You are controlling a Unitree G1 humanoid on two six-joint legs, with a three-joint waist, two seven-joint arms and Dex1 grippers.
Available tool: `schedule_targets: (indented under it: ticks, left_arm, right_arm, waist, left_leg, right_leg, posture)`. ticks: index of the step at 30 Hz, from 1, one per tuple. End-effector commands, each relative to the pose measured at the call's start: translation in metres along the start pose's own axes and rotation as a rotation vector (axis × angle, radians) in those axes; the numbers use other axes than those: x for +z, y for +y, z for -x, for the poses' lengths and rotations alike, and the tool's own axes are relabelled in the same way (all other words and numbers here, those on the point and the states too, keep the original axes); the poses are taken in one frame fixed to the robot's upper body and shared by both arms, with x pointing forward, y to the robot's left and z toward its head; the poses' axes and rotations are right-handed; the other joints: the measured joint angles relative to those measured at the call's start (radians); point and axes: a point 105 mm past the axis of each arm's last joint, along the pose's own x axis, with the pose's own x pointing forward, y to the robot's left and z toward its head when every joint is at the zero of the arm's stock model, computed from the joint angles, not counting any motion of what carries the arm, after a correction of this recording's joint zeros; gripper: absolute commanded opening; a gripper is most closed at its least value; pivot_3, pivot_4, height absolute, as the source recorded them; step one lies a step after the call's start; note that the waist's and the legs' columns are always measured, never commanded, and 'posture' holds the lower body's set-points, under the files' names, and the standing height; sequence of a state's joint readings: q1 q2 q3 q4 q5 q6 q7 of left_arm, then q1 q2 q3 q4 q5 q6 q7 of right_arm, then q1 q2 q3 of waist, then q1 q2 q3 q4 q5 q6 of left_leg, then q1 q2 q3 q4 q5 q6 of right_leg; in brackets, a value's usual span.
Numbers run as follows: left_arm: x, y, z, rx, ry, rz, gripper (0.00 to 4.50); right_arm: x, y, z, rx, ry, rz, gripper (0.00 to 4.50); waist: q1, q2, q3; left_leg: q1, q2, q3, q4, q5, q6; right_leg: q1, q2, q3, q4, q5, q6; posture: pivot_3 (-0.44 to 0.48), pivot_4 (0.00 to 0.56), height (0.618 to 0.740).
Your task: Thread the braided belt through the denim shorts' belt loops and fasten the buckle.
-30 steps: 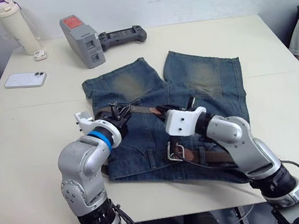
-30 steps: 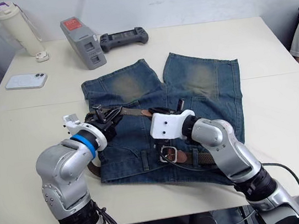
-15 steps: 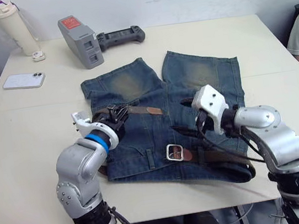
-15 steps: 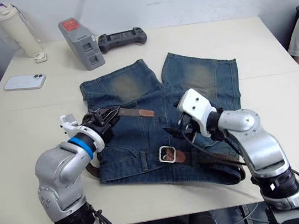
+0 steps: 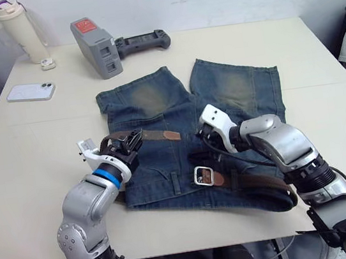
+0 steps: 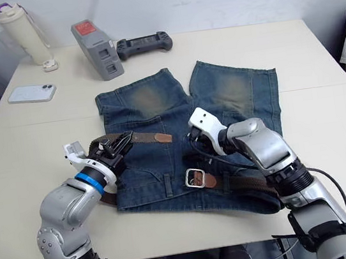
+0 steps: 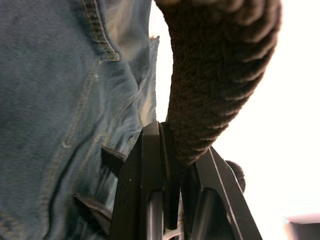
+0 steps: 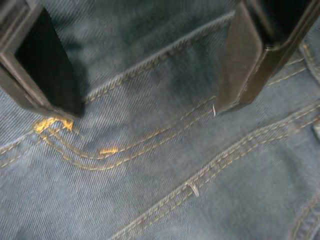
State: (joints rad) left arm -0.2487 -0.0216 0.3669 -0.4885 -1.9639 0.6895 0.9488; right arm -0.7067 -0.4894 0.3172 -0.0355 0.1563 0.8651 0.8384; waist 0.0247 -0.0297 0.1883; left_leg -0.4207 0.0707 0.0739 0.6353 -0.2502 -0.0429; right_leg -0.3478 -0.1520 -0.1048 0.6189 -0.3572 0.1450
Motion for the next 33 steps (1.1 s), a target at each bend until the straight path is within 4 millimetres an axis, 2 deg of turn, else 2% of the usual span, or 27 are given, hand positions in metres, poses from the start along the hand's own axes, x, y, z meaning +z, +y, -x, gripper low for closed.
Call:
schedule_targets:
  ticks: [1,3,9,11,18,22,27,31,33]
  left_arm:
    - [-0.008,-0.019,0.003,-0.055,0.010,-0.033,0.00]
    - [-0.010,-0.021,0.003,-0.056,0.011,-0.036,0.00]
    - [-0.013,-0.024,0.002,-0.072,0.024,-0.047,0.00]
    - [-0.013,-0.025,0.001,-0.077,0.027,-0.051,0.00]
    - [-0.014,-0.026,0.001,-0.090,0.033,-0.053,0.00]
    - [-0.010,-0.024,0.002,-0.089,0.033,-0.083,0.00]
    - [0.002,-0.019,0.003,-0.086,0.027,-0.131,0.00]
    - [0.006,-0.020,0.002,-0.096,0.029,-0.140,0.00]
    - [0.009,-0.019,0.001,-0.096,0.029,-0.141,0.00]
  right_arm:
    - [-0.029,0.002,-0.005,-0.018,0.104,0.022,4.22]
    - [-0.037,0.003,-0.007,-0.029,0.131,0.064,3.61]
    - [-0.038,0.005,-0.013,-0.041,0.087,0.047,0.79]
    - [-0.035,0.005,-0.014,-0.049,0.067,0.044,0.02]
    - [-0.014,-0.008,-0.014,-0.105,-0.007,0.049,0.02]
    - [0.001,-0.047,-0.012,-0.259,-0.074,-0.060,0.02]
    - [0.000,-0.076,-0.014,-0.355,-0.076,-0.104,0.02]
    - [0.005,-0.086,-0.014,-0.376,-0.092,-0.101,0.02]
    - [0.009,-0.083,-0.016,-0.346,-0.100,-0.097,0.02]
  waist:
    - [0.000,0.000,0.000]
    - [0.001,0.000,-0.001]
    - [0.001,-0.001,-0.003]
    - [0.000,-0.001,-0.003]
    - [-0.009,-0.001,-0.003]
    - [-0.017,0.000,-0.002]
    - [-0.009,0.000,-0.002]
    - [0.000,0.000,-0.002]
    - [-0.001,0.000,-0.002]
  left_leg:
    - [0.000,0.000,0.000,0.000,0.000,0.000]
    - [0.001,0.000,0.000,0.000,0.000,0.000]
    - [0.003,0.000,-0.001,0.000,0.000,0.000]
    - [0.005,0.000,0.000,0.001,0.000,0.000]
    - [0.013,0.000,0.004,-0.004,0.000,0.000]
    - [0.013,0.001,0.005,-0.003,0.001,-0.001]
    - [0.013,0.001,0.006,-0.004,0.001,-0.001]
    - [0.012,0.001,0.006,-0.004,0.001,-0.001]
    - [0.012,0.001,0.006,-0.004,0.001,-0.001]
  right_leg:
    - [0.000,0.000,0.000,0.000,0.000,0.000]
    - [0.001,0.000,0.000,0.000,0.000,0.000]
    - [0.004,0.000,0.000,-0.001,0.000,0.000]
    - [0.006,0.000,0.000,-0.003,0.000,0.000]
    - [0.008,0.000,0.004,-0.004,0.000,0.000]
    - [0.008,0.001,0.005,-0.002,0.000,-0.001]
    - [0.006,0.001,0.006,-0.003,0.000,-0.001]
    - [0.006,0.001,0.006,-0.004,0.000,-0.001]
    - [0.006,0.001,0.006,-0.004,0.000,-0.001]
  posture:
    - [0.000,0.150,0.740]
    - [0.000,0.150,0.740]
    - [0.000,0.150,0.740]
    - [0.000,0.150,0.740]
    - [0.000,0.150,0.740]
    - [0.000,0.150,0.740]
    - [0.000,0.150,0.740]
    - [0.000,0.150,0.740]
    - [0.000,0.150,0.740]
